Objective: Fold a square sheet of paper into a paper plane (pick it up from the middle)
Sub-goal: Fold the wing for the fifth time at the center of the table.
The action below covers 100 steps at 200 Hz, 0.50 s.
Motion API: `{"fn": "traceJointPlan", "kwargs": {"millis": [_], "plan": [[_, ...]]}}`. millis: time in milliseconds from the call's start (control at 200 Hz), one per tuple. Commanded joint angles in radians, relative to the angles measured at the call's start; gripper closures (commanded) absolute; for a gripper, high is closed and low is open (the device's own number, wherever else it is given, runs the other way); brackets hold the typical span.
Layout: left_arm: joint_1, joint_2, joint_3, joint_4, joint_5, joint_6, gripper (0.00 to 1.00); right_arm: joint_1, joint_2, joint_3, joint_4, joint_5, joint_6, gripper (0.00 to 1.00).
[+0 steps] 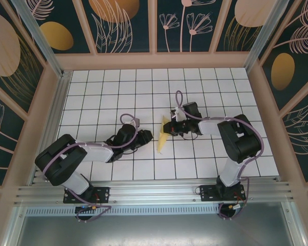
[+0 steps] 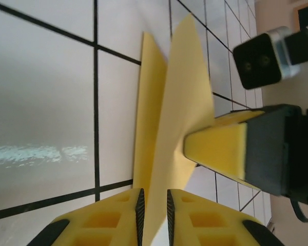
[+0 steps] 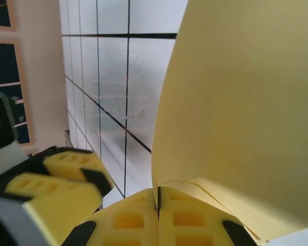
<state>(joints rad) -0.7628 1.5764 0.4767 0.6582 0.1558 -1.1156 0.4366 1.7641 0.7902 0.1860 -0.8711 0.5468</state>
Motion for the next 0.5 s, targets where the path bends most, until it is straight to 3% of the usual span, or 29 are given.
{"fn": "traceJointPlan", "kwargs": {"millis": [0,165,495], "plan": [[0.003,0.050,0.034,0.071,0.072,-0.080,0.81,-0.006,-0.061,-0.025,0.069,-0.083,-0.072,1.00],[0.003,0.060,0.030,0.124,0.103,-0.060,0.82,-0.012,-0.064,-0.069,0.104,-0.115,-0.095,1.00],[-0.013,0.044,0.008,0.077,0.102,0.046,0.68,-0.021,-0.035,-0.123,0.216,-0.117,-0.074,1.00]]}}
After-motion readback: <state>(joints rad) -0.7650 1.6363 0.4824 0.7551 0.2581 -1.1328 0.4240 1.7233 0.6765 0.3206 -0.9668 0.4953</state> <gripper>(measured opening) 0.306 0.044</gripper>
